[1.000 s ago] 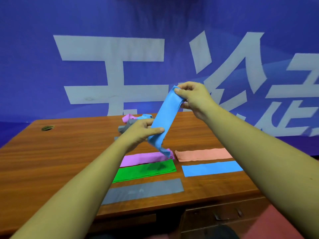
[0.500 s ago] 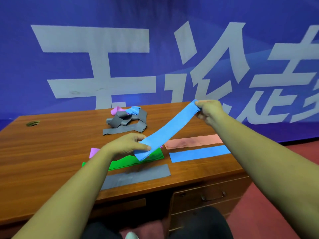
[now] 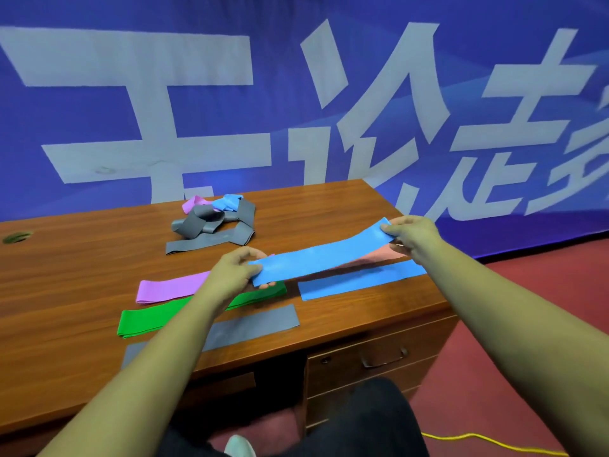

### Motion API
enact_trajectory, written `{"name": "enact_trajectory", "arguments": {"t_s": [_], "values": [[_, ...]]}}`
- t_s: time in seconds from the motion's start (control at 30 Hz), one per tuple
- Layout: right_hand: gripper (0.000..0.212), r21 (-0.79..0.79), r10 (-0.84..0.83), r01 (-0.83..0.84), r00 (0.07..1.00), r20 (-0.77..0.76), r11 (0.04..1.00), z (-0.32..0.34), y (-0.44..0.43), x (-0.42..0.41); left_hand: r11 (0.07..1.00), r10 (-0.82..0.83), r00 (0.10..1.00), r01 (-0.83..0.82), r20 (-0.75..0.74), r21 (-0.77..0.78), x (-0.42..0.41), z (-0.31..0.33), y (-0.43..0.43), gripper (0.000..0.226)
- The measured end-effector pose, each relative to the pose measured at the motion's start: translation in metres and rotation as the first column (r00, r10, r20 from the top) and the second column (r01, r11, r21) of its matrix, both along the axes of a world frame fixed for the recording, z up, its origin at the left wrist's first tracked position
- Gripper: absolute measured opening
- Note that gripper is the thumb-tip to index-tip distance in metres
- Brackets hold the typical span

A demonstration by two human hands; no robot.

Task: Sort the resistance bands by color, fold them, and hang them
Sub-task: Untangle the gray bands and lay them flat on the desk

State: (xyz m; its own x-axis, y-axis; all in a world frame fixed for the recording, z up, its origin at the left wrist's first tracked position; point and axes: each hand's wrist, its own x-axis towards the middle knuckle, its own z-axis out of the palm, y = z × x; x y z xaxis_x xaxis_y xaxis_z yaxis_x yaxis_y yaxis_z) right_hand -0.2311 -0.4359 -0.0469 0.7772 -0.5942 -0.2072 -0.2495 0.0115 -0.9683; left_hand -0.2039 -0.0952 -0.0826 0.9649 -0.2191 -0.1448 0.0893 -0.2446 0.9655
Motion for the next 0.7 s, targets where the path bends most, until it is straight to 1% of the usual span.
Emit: {"name": "enact_trajectory", "arguments": {"t_s": [0.13, 0.2, 0.27, 0.33, 0.4, 0.53, 0.7], "values": [[0.016, -0.064, 0.010, -0.013, 0.999, -0.052, 0.998, -0.019, -0.029, -0.018, 0.981, -0.064, 0.986, 0.033, 0.156, 0.192, -0.005, -0.007, -0.025, 0.020], [0.017, -0.154, -0.010, -0.002, 0.997, -0.077, 0.988, -0.029, -0.041, -0.023, 0.966, -0.093, 0.974, 0.037, 0.209, 0.256, -0.008, -0.011, -0.041, 0.022], [0.017, -0.252, -0.037, 0.017, 0.996, -0.075, 0.968, -0.039, -0.054, -0.028, 0.960, -0.121, 0.972, 0.063, 0.201, 0.273, -0.011, -0.017, -0.056, 0.023], [0.017, -0.304, -0.055, 0.031, 0.996, -0.069, 0.952, -0.047, -0.065, -0.032, 0.953, -0.140, 0.965, 0.071, 0.220, 0.296, -0.010, -0.027, -0.069, 0.027], [0.020, -0.346, -0.069, 0.039, 0.995, -0.074, 0.937, -0.053, -0.074, -0.035, 0.935, -0.141, 0.953, 0.039, 0.267, 0.353, -0.007, -0.035, -0.077, 0.027], [0.019, -0.394, -0.087, 0.058, 0.995, -0.058, 0.917, -0.066, -0.088, -0.035, 0.899, -0.124, 0.935, -0.035, 0.331, 0.436, -0.005, -0.042, -0.091, 0.020], [0.020, -0.496, -0.044, 0.012, 0.998, -0.053, 0.868, -0.075, -0.092, -0.024, 0.828, -0.156, 0.916, -0.082, 0.369, 0.554, 0.004, -0.049, -0.098, 0.015]]}}
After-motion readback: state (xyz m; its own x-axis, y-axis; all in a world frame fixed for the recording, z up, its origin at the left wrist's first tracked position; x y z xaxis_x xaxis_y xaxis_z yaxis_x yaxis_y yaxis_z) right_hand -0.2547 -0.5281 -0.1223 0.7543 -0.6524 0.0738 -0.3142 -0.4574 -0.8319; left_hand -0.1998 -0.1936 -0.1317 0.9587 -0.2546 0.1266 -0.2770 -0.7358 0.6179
